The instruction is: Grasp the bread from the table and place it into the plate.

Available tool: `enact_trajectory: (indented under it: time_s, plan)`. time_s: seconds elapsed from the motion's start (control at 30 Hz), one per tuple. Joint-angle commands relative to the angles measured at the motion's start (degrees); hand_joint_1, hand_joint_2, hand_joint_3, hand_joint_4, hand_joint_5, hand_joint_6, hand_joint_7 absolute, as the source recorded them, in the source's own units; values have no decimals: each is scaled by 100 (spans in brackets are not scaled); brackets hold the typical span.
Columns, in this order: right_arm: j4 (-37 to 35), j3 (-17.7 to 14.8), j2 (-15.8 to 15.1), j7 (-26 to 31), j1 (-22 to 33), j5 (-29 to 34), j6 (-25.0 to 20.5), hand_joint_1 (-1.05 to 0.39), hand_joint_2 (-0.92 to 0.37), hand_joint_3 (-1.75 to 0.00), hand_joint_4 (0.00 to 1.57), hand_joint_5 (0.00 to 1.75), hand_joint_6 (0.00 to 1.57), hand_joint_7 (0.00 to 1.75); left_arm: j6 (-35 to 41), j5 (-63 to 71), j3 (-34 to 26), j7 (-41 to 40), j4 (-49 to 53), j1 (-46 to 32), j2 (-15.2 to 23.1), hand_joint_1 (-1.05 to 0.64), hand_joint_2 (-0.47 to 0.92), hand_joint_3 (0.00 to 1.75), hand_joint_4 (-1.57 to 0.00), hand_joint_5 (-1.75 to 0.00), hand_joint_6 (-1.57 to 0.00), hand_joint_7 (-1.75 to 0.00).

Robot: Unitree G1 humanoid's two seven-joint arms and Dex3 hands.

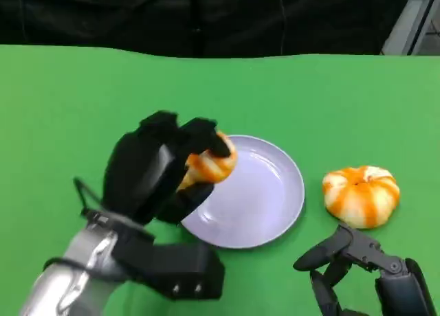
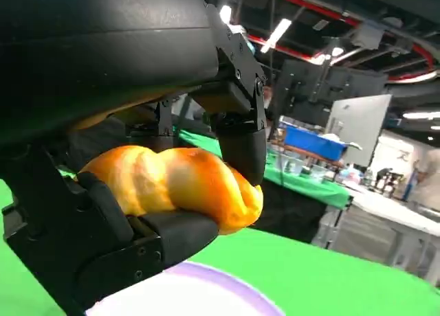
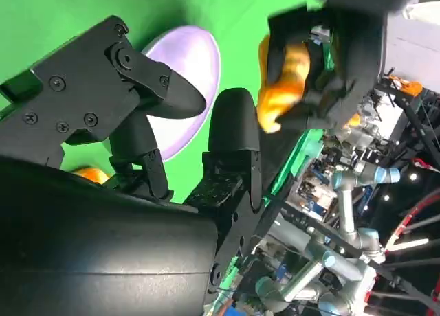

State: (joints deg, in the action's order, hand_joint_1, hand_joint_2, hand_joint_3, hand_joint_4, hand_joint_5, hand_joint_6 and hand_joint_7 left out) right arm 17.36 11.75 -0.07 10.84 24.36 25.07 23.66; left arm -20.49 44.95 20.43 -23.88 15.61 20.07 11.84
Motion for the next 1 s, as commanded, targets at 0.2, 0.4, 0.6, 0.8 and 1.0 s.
enact_trajectory:
  time_s: [0.2,0.4,0.6,0.8,1.0]
  plan:
    - [155,40,-7,36,104,66,-42,-13,-42,-114,79,159,73,119,740,-89,402,1104,797,849,-410,-22,48,89,-79,-163,-92,-85]
    - [172,88,10,58,140,88,-22,-12,-41,-116,79,160,73,119,2096,334,929,3177,306,892,-238,-65,91,31,-4,-27,-20,-1]
    - [205,111,17,59,198,100,-45,-15,-43,-114,78,157,73,118,2750,418,1163,4170,-9,768,-86,-94,92,53,0,0,-1,0]
    - [193,137,12,86,236,108,6,-14,-44,-112,78,157,73,117,2756,156,1048,4474,-481,526,188,-101,92,62,0,0,-1,0]
    - [202,207,0,147,318,121,67,-14,-42,-114,77,159,74,117,2178,-530,376,4033,-1503,-246,570,-91,92,61,0,0,-2,-1]
